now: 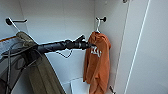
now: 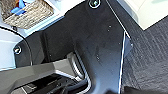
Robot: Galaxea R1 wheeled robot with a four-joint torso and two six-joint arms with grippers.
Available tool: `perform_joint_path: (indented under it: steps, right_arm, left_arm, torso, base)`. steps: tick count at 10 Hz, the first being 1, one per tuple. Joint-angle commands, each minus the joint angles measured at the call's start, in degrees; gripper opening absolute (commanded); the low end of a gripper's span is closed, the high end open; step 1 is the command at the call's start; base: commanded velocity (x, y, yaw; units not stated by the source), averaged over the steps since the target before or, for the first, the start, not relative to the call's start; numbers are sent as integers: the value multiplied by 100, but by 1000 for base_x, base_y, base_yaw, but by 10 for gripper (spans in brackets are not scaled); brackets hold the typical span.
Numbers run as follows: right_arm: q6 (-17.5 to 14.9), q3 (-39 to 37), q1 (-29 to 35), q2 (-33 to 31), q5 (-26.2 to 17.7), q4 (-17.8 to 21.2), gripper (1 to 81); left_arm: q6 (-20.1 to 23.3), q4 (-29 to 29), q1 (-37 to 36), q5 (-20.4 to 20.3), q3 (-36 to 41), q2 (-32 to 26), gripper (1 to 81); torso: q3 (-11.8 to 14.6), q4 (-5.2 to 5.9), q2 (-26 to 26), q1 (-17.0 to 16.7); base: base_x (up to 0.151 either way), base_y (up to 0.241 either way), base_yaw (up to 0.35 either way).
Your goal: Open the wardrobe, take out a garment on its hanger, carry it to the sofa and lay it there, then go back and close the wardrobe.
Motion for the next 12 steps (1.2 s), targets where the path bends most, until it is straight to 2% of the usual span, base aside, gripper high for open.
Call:
perform_joint_path:
  steps: [1,2,4,6,8,12]
  right_arm:
    - [4,-12,259,25,-305,65,811]
    - [4,-12,260,34,-313,65,811]
    - [4,-12,260,52,-313,65,811]
    - [4,-12,251,52,-313,65,811]
    - [4,-12,251,69,-313,57,811]
    - [4,-12,251,96,-322,65,811]
  left_arm:
    - [-578,-30,-1462,-392,-324,-63,811]
    - [-836,-30,-1541,-569,-342,-46,811]
    - [-1118,-30,-1779,-613,-430,77,811]
    - [-1418,-30,-1902,-842,-439,130,811]
    - [-1453,-21,-1902,-842,-588,227,811]
    - [-1568,-21,-1911,-834,-1474,770,811]
  torso:
    - [0,0,0,0]
    - [0,0,0,0]
    - [0,0,0,0]
    - [0,0,2,0]
    - [0,0,2,0]
    - [0,0,2,0]
  base:
    - [0,0,0]
    - [0,0,0]
    - [0,0,0]
    - [0,0,0]
    - [0,0,0]
    - [0,0,0]
